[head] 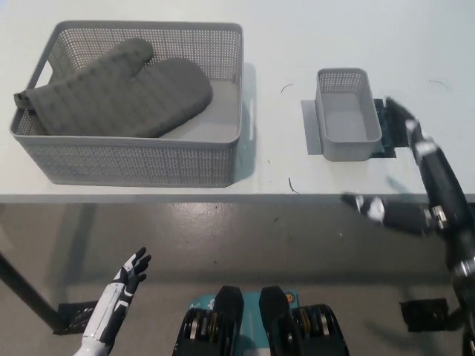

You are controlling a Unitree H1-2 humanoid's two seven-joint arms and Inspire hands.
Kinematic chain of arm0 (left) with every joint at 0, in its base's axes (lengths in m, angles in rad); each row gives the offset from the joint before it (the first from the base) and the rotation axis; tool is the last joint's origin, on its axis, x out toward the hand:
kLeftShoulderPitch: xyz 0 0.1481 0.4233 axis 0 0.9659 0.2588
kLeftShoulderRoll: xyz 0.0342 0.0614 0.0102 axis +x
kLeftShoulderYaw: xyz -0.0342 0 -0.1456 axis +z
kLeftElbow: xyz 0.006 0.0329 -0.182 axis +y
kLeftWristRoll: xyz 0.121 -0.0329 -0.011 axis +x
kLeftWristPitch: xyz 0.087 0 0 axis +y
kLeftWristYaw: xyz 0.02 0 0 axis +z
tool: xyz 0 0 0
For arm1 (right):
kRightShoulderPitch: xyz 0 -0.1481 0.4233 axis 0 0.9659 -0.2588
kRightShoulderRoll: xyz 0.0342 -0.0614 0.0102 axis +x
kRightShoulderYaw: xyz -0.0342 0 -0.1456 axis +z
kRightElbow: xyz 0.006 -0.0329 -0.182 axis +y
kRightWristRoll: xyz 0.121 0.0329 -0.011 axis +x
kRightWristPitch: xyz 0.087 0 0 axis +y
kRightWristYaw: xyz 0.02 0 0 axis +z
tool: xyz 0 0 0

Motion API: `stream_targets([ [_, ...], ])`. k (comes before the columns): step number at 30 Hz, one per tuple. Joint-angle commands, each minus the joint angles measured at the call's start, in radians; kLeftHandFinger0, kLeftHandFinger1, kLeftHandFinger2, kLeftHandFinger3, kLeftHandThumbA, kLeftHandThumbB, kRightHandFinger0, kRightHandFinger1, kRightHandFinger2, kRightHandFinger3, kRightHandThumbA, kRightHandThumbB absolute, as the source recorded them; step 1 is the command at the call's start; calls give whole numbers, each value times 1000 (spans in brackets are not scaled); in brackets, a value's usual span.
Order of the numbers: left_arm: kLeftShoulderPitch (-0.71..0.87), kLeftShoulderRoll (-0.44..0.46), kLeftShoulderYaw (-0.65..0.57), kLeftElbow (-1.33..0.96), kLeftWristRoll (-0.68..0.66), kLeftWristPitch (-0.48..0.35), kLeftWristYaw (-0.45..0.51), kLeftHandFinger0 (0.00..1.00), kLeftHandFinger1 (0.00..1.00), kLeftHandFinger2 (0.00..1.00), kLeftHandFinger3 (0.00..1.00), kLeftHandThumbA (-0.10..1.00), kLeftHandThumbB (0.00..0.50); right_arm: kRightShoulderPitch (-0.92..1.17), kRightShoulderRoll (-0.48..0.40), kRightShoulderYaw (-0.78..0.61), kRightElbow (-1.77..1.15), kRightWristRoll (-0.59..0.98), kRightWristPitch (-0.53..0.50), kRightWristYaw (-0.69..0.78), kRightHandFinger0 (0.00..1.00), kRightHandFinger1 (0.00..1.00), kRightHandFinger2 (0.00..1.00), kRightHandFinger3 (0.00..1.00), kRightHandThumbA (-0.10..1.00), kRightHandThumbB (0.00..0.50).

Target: Usethe right hand to pick up a oven gloves on top of a leveled container and place it into another larger container on the left side

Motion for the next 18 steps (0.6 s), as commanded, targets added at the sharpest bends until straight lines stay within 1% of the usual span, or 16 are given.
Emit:
stream_targets([
  [1, -37, 14, -17, -40, 18, -41, -6, 1000, 1000, 1000, 1000, 1000, 500, 221, 57, -85, -150, 328, -360, -43, 1000, 1000, 1000, 1000, 1000, 352],
  [3, -37, 13, -16, -46, 12, -34, -9, 1000, 1000, 1000, 1000, 1000, 500, 241, 61, -83, -27, 302, -434, -33, 1000, 1000, 1000, 1000, 1000, 297],
  [4, -39, 12, -16, -43, 10, -35, -9, 1000, 1000, 1000, 1000, 1000, 500, 245, 58, -81, 30, 281, -461, -30, 1000, 1000, 1000, 1000, 1000, 309],
  [7, -43, 12, -15, -41, 19, -41, -2, 1000, 1000, 1000, 1000, 1000, 500, 252, 52, -70, 153, 253, -496, -14, 1000, 1000, 1000, 1000, 1000, 246],
  [9, -45, 12, -17, -40, 24, -42, 2, 1000, 1000, 1000, 1000, 1000, 500, 252, 48, -62, 200, 212, -505, -24, 1000, 1000, 1000, 1000, 1000, 233],
  [11, -47, 11, -17, -41, 28, -42, 4, 1000, 1000, 1000, 1000, 1000, 500, 245, 44, -55, 280, 176, -517, -34, 1000, 1000, 1000, 1000, 1000, 245],
  [14, -47, 13, -17, -45, 24, -41, 0, 1000, 1000, 1000, 1000, 1000, 500, 228, 51, -53, 372, 180, -536, -32, 1000, 1000, 1000, 1000, 1000, 255],
  [16, -53, 17, -17, -43, 25, -42, 3, 1000, 1000, 1000, 1000, 1000, 500, 210, 56, -51, 431, 198, -539, -20, 1000, 1000, 1000, 1000, 1000, 240],
  [17, -56, 16, -17, -41, 20, -42, 2, 1000, 1000, 1000, 1000, 1000, 500, 205, 54, -49, 452, 199, -544, -17, 1000, 1000, 1000, 1000, 1000, 250],
  [18, -58, 16, -18, -38, 20, -42, 4, 1000, 1000, 1000, 1000, 1000, 500, 201, 52, -48, 469, 203, -527, -10, 1000, 1000, 1000, 1000, 1000, 265],
])
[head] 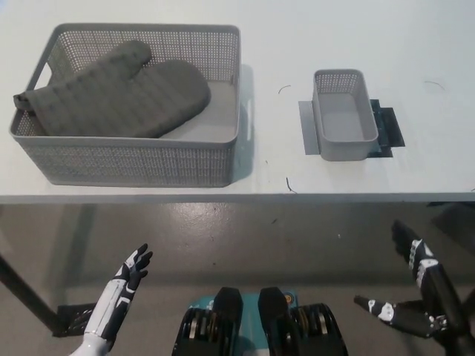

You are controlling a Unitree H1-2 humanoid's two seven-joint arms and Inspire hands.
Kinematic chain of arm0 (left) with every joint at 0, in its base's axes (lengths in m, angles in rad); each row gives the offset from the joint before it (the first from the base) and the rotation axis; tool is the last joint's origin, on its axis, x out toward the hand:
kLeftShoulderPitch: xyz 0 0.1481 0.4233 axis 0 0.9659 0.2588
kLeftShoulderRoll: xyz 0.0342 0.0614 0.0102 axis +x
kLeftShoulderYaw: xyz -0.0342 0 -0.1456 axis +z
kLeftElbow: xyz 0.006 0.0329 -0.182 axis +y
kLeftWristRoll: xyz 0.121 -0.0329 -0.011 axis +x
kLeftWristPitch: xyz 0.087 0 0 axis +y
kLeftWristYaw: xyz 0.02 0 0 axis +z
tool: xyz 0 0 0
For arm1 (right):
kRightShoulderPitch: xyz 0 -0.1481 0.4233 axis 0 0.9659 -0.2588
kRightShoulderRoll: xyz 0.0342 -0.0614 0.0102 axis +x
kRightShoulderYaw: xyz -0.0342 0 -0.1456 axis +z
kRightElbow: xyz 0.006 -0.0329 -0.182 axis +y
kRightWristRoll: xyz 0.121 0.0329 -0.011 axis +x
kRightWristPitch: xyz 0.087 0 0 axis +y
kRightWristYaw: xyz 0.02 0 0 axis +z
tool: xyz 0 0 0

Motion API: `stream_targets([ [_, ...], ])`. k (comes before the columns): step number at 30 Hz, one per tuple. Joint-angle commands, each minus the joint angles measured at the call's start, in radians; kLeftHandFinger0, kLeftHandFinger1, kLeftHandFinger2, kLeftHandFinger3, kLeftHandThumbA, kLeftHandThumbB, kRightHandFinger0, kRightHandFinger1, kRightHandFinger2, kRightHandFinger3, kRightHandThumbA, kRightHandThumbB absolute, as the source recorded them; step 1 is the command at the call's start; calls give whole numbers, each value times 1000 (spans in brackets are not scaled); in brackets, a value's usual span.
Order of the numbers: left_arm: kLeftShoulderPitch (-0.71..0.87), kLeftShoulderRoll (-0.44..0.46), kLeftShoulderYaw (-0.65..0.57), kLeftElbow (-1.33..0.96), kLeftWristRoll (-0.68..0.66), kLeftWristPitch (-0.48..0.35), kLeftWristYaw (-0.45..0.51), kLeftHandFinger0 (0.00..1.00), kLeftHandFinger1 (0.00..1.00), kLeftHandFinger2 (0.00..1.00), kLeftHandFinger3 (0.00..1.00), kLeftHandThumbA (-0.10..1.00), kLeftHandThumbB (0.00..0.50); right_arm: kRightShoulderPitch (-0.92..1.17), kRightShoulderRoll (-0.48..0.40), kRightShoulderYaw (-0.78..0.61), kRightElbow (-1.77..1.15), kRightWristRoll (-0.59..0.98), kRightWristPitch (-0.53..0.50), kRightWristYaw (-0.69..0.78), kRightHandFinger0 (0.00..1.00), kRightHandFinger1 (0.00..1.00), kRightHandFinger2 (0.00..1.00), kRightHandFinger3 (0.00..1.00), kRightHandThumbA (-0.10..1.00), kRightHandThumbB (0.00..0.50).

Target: Usethe right hand to pick up a oven gloves on top of a leveled container and place it into another larger container on the left side

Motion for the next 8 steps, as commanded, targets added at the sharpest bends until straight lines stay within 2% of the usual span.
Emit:
stream_targets([
  [1, -50, 17, -14, -37, 21, -42, 8, 1000, 1000, 1000, 1000, 1000, 500, -54, 20, -18, 142, 86, -249, -13, 1000, 1000, 1000, 1000, 1000, 271],
  [5, -56, 19, -13, -39, 27, -42, 9, 1000, 1000, 1000, 1000, 1000, 500, -80, 22, -24, 187, 97, -262, -12, 1000, 1000, 1000, 1000, 1000, 237],
  [8, -57, 18, -11, -39, 29, -41, 11, 1000, 1000, 1000, 1000, 1000, 500, -88, 23, -25, 204, 105, -272, -6, 1000, 1000, 1000, 1000, 1000, 237],
])
